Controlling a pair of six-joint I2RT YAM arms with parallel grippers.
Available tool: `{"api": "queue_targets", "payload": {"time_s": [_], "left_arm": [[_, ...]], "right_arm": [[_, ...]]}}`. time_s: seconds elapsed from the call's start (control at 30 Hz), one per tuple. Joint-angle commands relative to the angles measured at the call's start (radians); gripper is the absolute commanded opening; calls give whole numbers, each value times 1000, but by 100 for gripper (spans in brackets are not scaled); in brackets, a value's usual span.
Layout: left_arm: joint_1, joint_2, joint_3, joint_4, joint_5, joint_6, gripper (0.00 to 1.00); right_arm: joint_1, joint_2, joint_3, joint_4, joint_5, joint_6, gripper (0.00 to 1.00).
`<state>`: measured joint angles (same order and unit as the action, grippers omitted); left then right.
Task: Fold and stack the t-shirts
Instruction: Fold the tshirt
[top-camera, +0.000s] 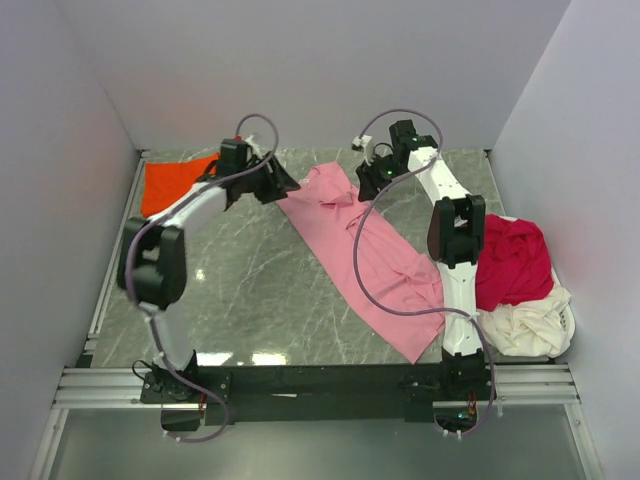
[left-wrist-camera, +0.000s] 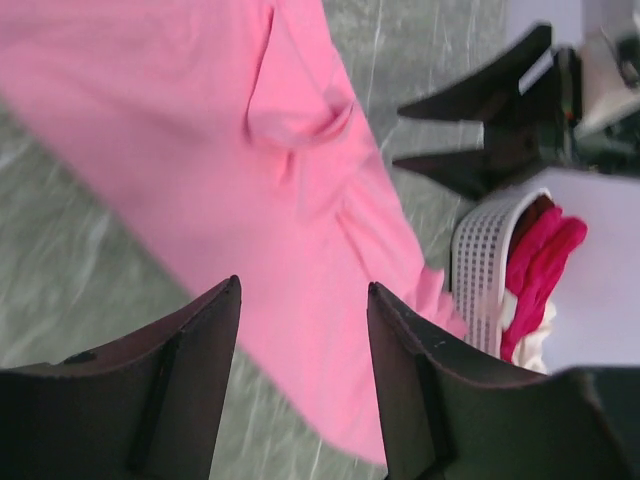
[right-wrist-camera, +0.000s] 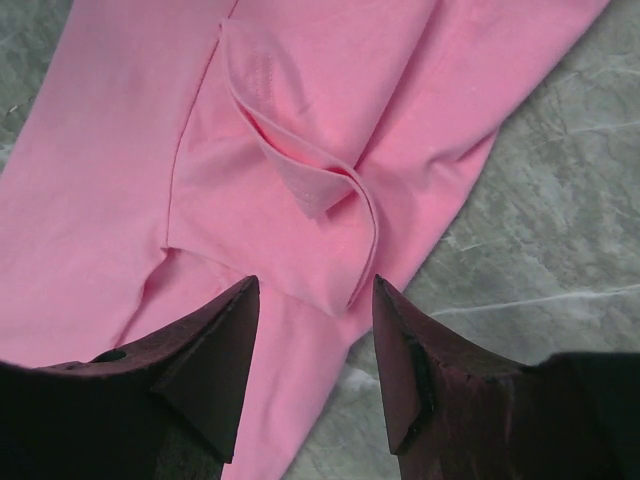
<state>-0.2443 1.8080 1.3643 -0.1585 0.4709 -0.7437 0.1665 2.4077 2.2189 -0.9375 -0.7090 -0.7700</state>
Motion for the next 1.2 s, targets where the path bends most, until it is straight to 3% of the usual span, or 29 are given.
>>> {"api": "queue_targets", "payload": {"time_s": [0.0,0.17,0.23,0.77,0.97,1.17], "left_arm": [[-35,175,142,-1,-43,-135,58],[-84,404,398,-44,-29,-253,57],[-102,438,429,-53,-35,-272,58],[-133,542,455,-19,-72,-401,53],[-131,580,469,19,-66,-444,41],[-131,611,506,20,-71,-462,36]], "right_arm": [[-4,-7,1,12,-35,21,56],[-5,5,12,9,-18,18,56],[-4,8,13,11,-14,20,56],[-4,19,-7,34,5,29,55],[-4,24,-1,35,3,31,55],[-1,18,-16,34,14,-2,55]]}}
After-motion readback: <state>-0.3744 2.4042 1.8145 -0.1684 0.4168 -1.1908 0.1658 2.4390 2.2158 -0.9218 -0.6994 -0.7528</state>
